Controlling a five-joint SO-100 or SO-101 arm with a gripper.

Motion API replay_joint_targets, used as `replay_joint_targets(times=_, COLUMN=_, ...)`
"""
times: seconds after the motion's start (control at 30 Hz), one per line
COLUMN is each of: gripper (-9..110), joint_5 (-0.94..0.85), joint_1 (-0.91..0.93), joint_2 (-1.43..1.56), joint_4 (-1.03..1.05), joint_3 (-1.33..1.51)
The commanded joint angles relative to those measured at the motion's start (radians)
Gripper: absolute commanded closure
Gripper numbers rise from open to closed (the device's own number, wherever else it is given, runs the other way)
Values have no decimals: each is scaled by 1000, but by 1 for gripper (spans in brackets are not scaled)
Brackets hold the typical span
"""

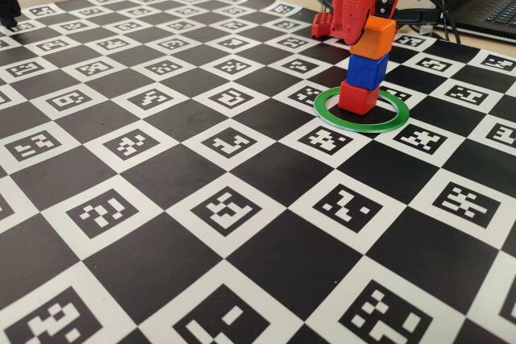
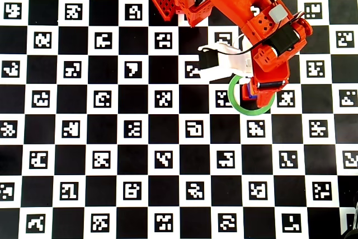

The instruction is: Grab the red cube then put it in the green circle then put the blue cube on top and finally the orange cube on top

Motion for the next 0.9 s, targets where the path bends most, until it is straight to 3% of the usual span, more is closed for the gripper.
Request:
replay_joint_targets(times=0.0, gripper=60, joint_5=-18, joint_1=21, joint_2=98, joint_4=44, joint_3=-133)
replay_joint_targets(times=0.37, gripper=63, joint_5=-253, joint_1=241, joint_2=351, joint_4=-2, joint_3=-78)
replay_joint_targets(times=0.53, gripper=76, joint_5=-380, joint_1=419, joint_2=515, joint_4=-98, joint_3=84)
replay_joint_targets(times=0.73, gripper=106, joint_5=-578, joint_1=565, joint_2=755, joint_4=-285, joint_3=376)
replay_joint_targets(times=0.87, gripper=107, joint_5=-729, joint_1=594, joint_2=950, joint_4=-396, joint_3=604)
